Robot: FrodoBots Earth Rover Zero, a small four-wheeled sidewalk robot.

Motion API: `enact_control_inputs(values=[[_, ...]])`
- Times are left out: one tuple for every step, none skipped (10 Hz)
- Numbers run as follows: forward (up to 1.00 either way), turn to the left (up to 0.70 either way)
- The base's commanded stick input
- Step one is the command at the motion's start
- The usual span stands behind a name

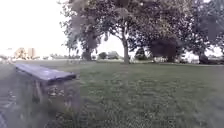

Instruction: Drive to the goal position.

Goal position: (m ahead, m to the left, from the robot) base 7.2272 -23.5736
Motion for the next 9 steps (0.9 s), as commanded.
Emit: enact_control_inputs(values=[[0.7, -0.35], [0.7, -0.35], [0.7, -0.35], [0.7, -0.35], [0.7, -0.35], [0.7, -0.35], [0.7, -0.35], [0.7, -0.35], [0.7, -0.35]])
